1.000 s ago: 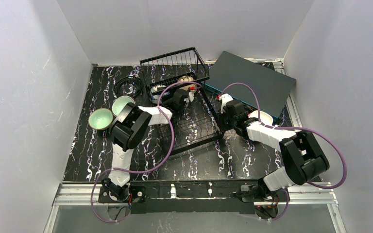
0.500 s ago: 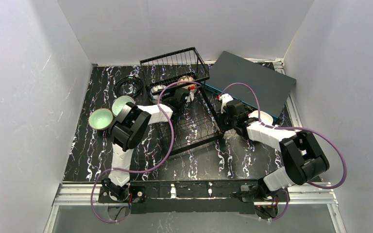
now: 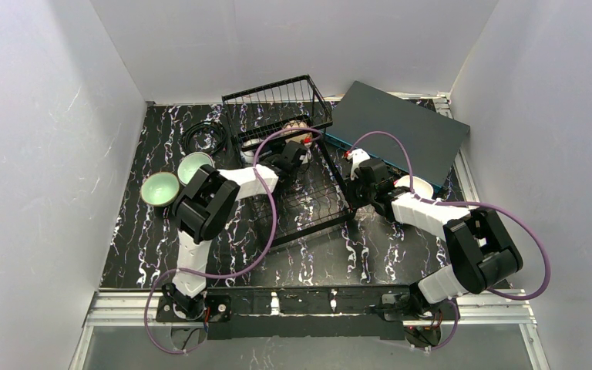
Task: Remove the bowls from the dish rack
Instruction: Move the bowl to the dish rack.
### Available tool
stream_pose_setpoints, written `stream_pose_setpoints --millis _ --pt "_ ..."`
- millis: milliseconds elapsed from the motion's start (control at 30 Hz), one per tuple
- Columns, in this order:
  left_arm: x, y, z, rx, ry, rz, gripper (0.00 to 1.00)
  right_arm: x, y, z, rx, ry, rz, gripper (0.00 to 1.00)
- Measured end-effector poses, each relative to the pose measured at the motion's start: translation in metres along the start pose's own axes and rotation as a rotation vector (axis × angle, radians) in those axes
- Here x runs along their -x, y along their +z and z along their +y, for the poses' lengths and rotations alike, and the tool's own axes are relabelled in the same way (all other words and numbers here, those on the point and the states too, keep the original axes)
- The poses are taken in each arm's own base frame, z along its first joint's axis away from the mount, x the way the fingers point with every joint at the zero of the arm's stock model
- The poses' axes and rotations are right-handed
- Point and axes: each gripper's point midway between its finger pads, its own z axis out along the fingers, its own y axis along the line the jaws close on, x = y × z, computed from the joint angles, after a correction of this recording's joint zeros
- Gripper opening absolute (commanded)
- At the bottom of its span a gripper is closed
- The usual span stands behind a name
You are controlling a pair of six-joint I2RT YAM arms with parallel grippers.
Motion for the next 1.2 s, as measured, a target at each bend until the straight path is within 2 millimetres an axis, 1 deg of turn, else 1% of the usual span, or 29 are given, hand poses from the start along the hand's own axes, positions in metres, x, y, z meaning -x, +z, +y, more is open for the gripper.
stream_pose_setpoints --millis 100,267,367,633,733,1033,1200 --pt "0.004 -0.01 -0.004 -0.011 -0.005 -0.007 0.62 0.0 0.0 0.0 0.0 0.0 0.0 0.01" --pt "0.011 -0.032 -0.012 -0.035 -0.002 -0.022 0.63 0.0 0.0 0.0 0.0 0.003 -0.007 0.01" --pt "0.012 -0.043 -0.019 -0.041 -0.003 -0.017 0.63 0.0 0.001 0.0 0.0 0.006 -0.018 0.01" --pt "0.009 -0.072 -0.037 -0.019 0.025 0.019 0.65 0.0 0.001 -0.001 -0.003 0.013 -0.038 0.01" --pt "0.009 -0.083 -0.044 -0.015 0.033 0.022 0.67 0.0 0.001 -0.001 -0.004 0.014 -0.043 0.01" --pt "0.006 -0.117 -0.063 -0.024 0.002 0.028 0.7 0.0 0.001 -0.002 -0.009 0.017 -0.051 0.01" --pt "0.004 -0.134 -0.078 -0.051 -0.027 0.027 0.77 0.0 0.001 -0.002 -0.01 0.019 -0.056 0.01"
